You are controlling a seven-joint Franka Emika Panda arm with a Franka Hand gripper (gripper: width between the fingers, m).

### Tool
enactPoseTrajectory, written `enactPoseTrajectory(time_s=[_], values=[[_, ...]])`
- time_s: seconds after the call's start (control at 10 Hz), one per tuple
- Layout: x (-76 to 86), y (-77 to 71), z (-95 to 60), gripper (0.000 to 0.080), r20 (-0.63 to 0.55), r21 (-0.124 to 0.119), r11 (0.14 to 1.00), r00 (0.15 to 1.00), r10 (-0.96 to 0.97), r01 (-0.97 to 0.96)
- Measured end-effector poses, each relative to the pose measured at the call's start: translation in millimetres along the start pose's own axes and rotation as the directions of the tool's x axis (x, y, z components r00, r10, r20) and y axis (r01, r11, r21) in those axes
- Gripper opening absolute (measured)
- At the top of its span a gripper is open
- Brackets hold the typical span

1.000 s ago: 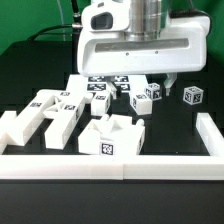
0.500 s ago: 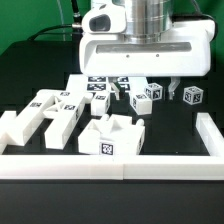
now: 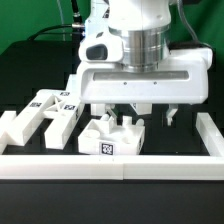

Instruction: Assemble chair

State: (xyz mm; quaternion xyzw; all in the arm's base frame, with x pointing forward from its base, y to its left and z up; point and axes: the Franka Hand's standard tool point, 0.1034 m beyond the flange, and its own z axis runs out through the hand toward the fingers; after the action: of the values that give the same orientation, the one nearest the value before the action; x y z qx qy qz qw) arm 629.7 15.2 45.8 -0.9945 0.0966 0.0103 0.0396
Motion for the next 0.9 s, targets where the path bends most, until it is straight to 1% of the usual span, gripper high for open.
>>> enactPoseTrajectory(time_s=[0.2,0.6,0.8,0.9], values=[[-2.1,-2.9,12.0,0.0649,-0.014,0.001,1.0,1.0,-0.005,0.005],[-5.2,-1.6,35.2,0.0649,-0.017,0.001,1.0,1.0,-0.012,0.012],[-5.7,-1.2,37.2,0.0649,-0.014,0.0,1.0,1.0,-0.02,0.02],[-5.6,-2.2,36.4,0.0536,-0.014,0.001,1.0,1.0,-0.024,0.024]])
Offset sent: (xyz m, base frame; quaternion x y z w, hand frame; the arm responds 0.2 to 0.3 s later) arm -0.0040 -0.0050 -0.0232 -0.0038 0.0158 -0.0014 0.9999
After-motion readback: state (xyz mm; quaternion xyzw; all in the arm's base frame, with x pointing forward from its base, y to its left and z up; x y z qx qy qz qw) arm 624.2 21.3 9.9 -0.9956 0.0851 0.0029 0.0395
